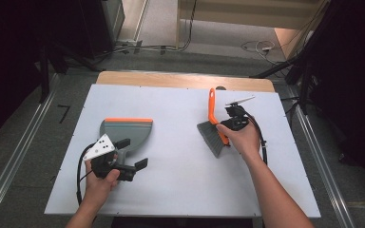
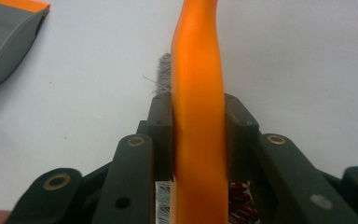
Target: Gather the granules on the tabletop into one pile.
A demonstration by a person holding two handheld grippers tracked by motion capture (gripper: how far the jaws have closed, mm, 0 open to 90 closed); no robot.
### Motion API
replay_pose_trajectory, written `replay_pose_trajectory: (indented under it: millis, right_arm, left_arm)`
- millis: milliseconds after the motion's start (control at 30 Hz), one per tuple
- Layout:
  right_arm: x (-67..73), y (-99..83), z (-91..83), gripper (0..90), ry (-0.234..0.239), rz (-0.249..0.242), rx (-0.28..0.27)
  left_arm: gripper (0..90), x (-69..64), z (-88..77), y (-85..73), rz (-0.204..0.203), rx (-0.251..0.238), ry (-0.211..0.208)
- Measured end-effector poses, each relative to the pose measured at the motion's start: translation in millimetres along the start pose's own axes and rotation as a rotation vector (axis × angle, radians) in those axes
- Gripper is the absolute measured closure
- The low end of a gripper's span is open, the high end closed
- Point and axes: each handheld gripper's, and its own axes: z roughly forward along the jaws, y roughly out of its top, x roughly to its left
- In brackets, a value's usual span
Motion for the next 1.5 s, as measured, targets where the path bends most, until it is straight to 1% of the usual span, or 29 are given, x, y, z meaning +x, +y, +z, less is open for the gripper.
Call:
replay_pose_trajectory:
  millis: [167,200,233,267,300,367,400,533,733,800,900,1000,1133,1200,1233,1500]
  right_arm:
    - [-4.8,-3.2,-2.8,67.6,0.007,0.023,-0.011]
    - [-5.7,-3.6,-3.6,67.8,0.016,0.020,-0.015]
    - [-5.9,-3.9,-4.8,67.8,0.034,0.022,-0.024]
    - [-6.2,-4.2,-5.8,67.9,0.040,0.022,-0.025]
    - [-6.0,-4.7,-7.1,67.9,0.045,0.018,-0.033]
    - [-5.1,-5.7,-11.4,68.0,0.081,0.003,-0.055]
    - [-3.8,-6.2,-14.1,68.0,0.098,0.005,-0.068]
    - [3.1,-9.6,-26.2,68.0,0.122,-0.028,-0.114]
    - [7.4,-18.5,-43.9,68.0,0.117,-0.068,-0.153]
    - [6.5,-23.0,-49.5,68.0,0.109,-0.087,-0.168]
    - [3.8,-31.9,-57.6,68.0,0.098,-0.102,-0.189]
    - [-1.3,-43.0,-65.0,68.0,0.094,-0.111,-0.207]
    - [-9.7,-59.2,-73.3,68.0,0.088,-0.105,-0.233]
    - [-14.1,-67.5,-77.0,68.0,0.081,-0.113,-0.252]
    - [-16.2,-71.7,-78.7,68.0,0.082,-0.107,-0.258]
    - [-30.7,-102.7,-89.0,68.0,0.085,-0.112,-0.305]
  left_arm:
    - [0.6,0.1,0.2,0.0,0.000,0.000,-0.001]
    - [0.6,0.2,0.4,-0.1,-0.001,-0.001,-0.001]
    - [0.6,0.4,0.3,-0.1,0.000,-0.003,-0.001]
    - [0.6,0.6,0.3,0.0,-0.001,-0.004,-0.001]
    - [0.6,1.0,0.1,0.1,0.001,-0.004,-0.001]
    - [0.6,1.6,-0.3,0.2,0.000,-0.005,-0.001]
    - [0.6,1.7,-0.3,0.2,-0.001,-0.007,-0.001]
    - [0.6,1.9,-0.3,0.2,-0.001,-0.006,0.001]
    - [0.6,1.6,-0.2,0.2,0.004,-0.004,0.004]
    - [0.6,1.8,-0.4,0.2,0.003,-0.005,0.004]
    - [0.6,2.1,-0.8,0.3,0.004,-0.008,0.005]
    - [0.6,2.0,-1.5,0.4,0.004,-0.008,0.008]
    - [0.6,1.9,-1.7,0.4,0.006,-0.010,0.009]
    - [0.6,1.9,-1.9,0.4,0.008,-0.011,0.010]
    - [0.6,1.8,-2.0,0.4,0.008,-0.013,0.010]
    - [0.5,1.3,-2.7,0.4,0.013,-0.025,0.009]
